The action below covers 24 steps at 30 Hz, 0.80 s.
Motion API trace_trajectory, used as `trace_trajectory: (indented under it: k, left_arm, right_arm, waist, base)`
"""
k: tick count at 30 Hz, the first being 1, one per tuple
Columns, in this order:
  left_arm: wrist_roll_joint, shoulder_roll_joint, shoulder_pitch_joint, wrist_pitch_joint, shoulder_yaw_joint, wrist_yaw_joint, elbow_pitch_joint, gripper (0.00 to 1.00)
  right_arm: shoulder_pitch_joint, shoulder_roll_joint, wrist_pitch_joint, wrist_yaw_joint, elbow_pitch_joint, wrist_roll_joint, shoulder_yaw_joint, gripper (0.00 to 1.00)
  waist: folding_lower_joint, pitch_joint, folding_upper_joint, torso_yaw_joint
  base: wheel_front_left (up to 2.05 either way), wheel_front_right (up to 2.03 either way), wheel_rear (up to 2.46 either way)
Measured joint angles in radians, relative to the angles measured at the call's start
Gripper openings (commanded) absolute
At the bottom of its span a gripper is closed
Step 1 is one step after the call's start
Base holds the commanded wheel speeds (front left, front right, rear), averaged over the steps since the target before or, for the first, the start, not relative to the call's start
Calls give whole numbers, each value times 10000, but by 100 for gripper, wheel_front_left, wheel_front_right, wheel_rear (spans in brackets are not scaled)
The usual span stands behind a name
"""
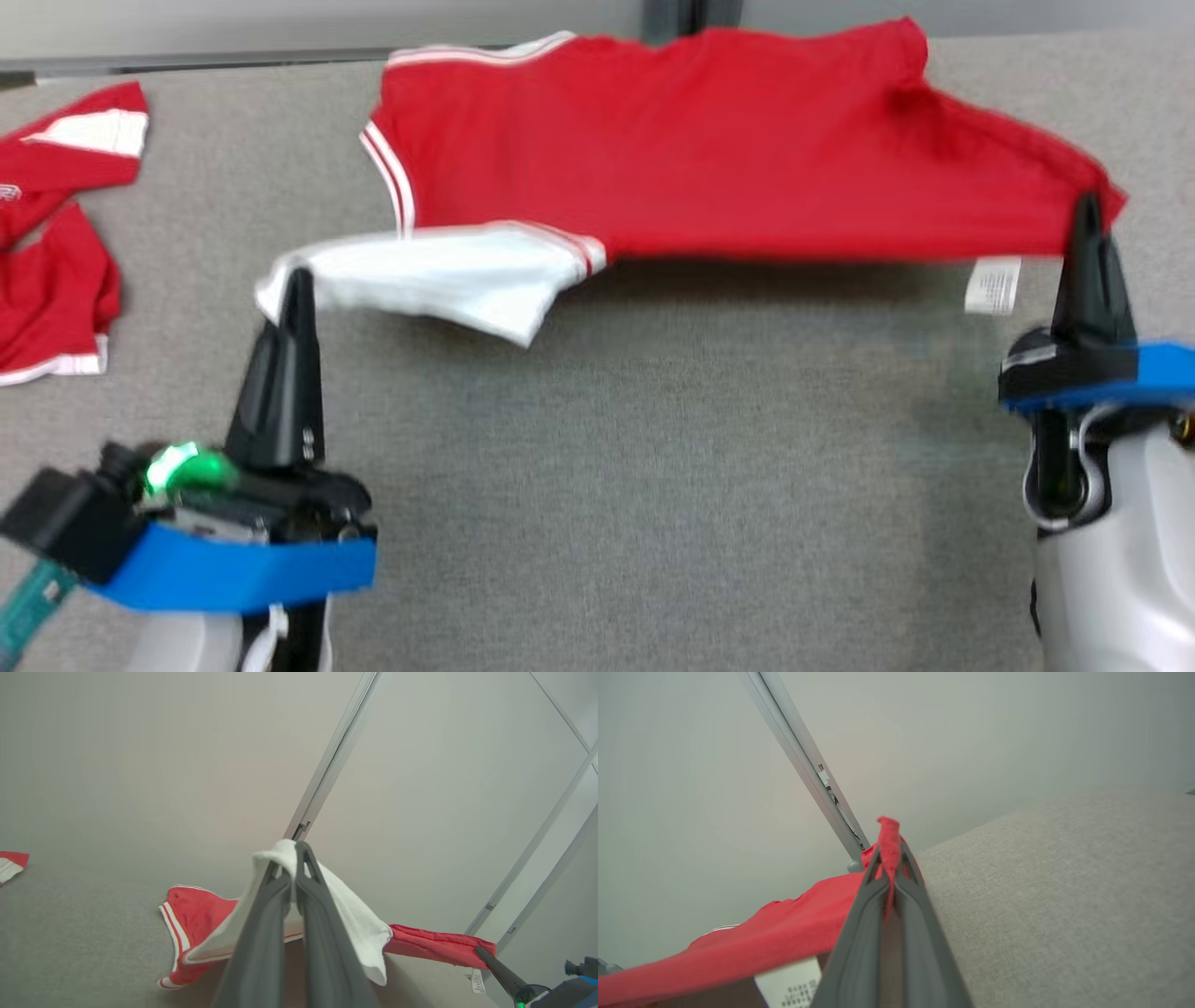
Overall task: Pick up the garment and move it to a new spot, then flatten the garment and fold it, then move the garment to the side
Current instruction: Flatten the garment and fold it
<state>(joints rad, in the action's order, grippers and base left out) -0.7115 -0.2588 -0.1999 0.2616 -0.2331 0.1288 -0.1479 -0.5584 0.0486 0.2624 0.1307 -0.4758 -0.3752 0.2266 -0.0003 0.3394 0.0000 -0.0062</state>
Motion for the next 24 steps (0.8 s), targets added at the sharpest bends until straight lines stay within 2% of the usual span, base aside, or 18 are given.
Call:
trace_trajectory:
  k: [6, 13, 18, 24]
  left_arm:
    - [171, 98, 1924, 0, -82, 0, -548, 0]
    - [339, -146, 3647, -180, -443, -213, -1070, 0]
    - [303, -326, 4262, -704, -725, -405, -1060, 0]
    - [-71, -232, 4136, -995, -911, -347, -558, 0]
  right_arm:
    - [1798, 2, 0, 0, 510, -568, -197, 0]
    - [3743, -6, -63, 0, 761, -1024, -454, 0]
    - [4188, -2, -433, 0, 690, -623, -472, 0]
    - [4133, -2, -1225, 0, 178, 261, -257, 0]
  waist:
    - [-1, -923, 0, 73]
    - [-1, -1721, 0, 112]
    - [0, -2001, 0, 6]
    - [2, -2060, 0, -29]
  base:
    - [0, 0, 0]
    - [0, 0, 0]
    - [0, 0, 0]
    - [0, 0, 0]
